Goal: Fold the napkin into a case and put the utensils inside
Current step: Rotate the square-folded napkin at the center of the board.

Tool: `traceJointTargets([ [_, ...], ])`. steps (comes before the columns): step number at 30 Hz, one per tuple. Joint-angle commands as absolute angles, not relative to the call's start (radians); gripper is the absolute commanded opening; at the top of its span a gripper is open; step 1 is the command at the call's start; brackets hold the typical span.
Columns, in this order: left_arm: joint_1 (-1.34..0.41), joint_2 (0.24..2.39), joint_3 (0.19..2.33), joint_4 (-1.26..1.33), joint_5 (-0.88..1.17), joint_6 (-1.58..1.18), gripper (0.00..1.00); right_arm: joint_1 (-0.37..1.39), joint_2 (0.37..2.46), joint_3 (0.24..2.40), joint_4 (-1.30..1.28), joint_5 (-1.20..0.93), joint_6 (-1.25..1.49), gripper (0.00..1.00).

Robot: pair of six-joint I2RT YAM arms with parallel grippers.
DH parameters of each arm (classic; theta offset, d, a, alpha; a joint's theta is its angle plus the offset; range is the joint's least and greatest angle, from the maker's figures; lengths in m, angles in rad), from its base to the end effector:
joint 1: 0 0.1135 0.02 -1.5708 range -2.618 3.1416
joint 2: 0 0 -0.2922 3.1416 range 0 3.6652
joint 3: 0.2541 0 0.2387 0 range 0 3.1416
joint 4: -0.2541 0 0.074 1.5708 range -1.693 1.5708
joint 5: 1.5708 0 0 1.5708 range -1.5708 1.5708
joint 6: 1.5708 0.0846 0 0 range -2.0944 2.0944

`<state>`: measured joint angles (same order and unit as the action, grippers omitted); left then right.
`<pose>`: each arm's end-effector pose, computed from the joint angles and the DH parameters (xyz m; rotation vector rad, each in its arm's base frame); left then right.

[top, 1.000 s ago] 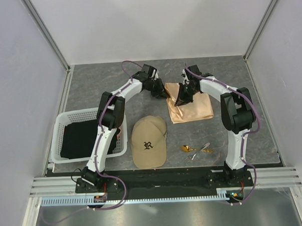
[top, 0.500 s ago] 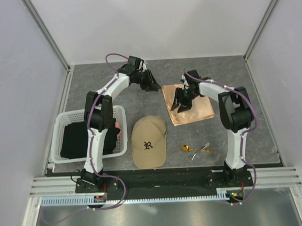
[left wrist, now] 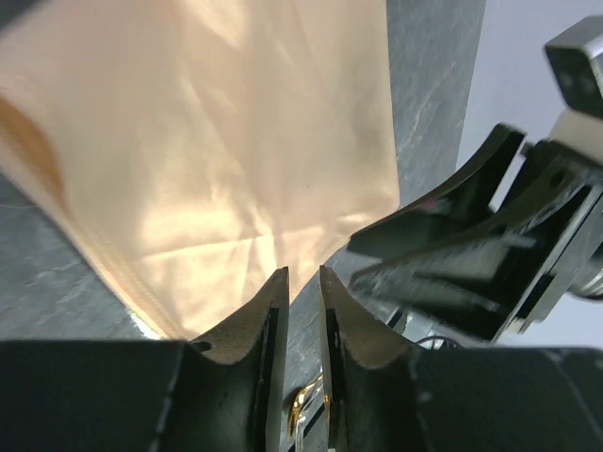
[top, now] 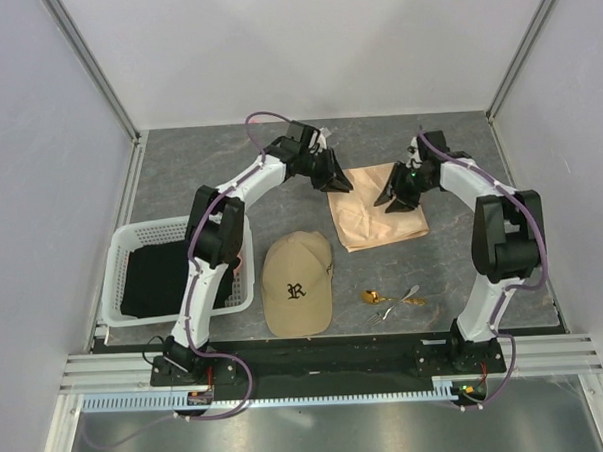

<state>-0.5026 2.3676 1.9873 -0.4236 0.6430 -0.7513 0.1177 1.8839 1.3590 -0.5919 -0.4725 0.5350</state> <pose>0.4699 -0.3162 0.1857 0.0240 2.6007 -1.3053 0.3982 0.0859 0.1934 0.4194 2.7179 0.8295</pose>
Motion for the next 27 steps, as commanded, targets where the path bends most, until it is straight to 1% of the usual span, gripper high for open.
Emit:
traceJointTargets([
  [1, -0.512, 2.379, 1.994, -0.388, 0.693, -0.782, 0.25, 0.034, 1.763, 1.266, -0.618, -0.408, 0.508, 0.44],
  [2, -0.514, 2.373, 1.985, -0.39, 0.692, -0.775, 0.25, 0.022, 1.761, 1.247, -0.621, -0.407, 0.499, 0.41],
  [3, -0.514, 2.365, 1.976, -0.393, 0.687, -0.769, 0.25, 0.003, 1.764, 1.244, -0.635, -0.41, 0.477, 0.35],
  [4, -0.514, 2.343, 1.958, -0.397, 0.677, -0.756, 0.25, 0.003, 1.766, 1.241, -0.655, -0.407, 0.471, 0.32],
  [6, -0.511, 2.326, 1.954, -0.416, 0.672, -0.736, 0.29, -0.026, 1.76, 1.233, -0.669, -0.39, 0.453, 0.3],
  [8, -0.508, 2.313, 1.963, -0.458, 0.661, -0.704, 0.34, -0.032, 1.737, 1.221, -0.689, -0.323, 0.454, 0.31],
  [11, -0.505, 2.28, 1.959, -0.547, 0.629, -0.631, 0.36, -0.066, 1.686, 1.18, -0.71, -0.27, 0.511, 0.44],
  [12, -0.505, 2.269, 1.953, -0.564, 0.62, -0.611, 0.36, -0.077, 1.671, 1.167, -0.716, -0.25, 0.531, 0.52],
  [14, -0.5, 2.244, 1.947, -0.589, 0.565, -0.566, 0.37, -0.095, 1.603, 1.125, -0.716, -0.232, 0.589, 0.58],
  [15, -0.489, 2.241, 1.95, -0.589, 0.534, -0.552, 0.38, -0.098, 1.582, 1.106, -0.706, -0.212, 0.606, 0.64],
  [17, -0.477, 2.276, 1.98, -0.584, 0.52, -0.537, 0.41, -0.107, 1.551, 1.062, -0.69, -0.213, 0.632, 0.68],
  [19, -0.46, 2.315, 2.078, -0.619, 0.535, -0.512, 0.45, -0.112, 1.56, 1.013, -0.652, -0.273, 0.637, 0.71],
  [21, -0.45, 2.341, 2.143, -0.661, 0.535, -0.494, 0.45, -0.113, 1.569, 0.983, -0.626, -0.311, 0.644, 0.73],
  [24, -0.443, 2.307, 2.126, -0.667, 0.503, -0.48, 0.44, -0.114, 1.577, 0.939, -0.543, -0.313, 0.675, 0.73],
  [27, -0.442, 2.28, 2.083, -0.66, 0.467, -0.509, 0.43, -0.117, 1.615, 0.908, -0.454, -0.313, 0.731, 0.68],
])
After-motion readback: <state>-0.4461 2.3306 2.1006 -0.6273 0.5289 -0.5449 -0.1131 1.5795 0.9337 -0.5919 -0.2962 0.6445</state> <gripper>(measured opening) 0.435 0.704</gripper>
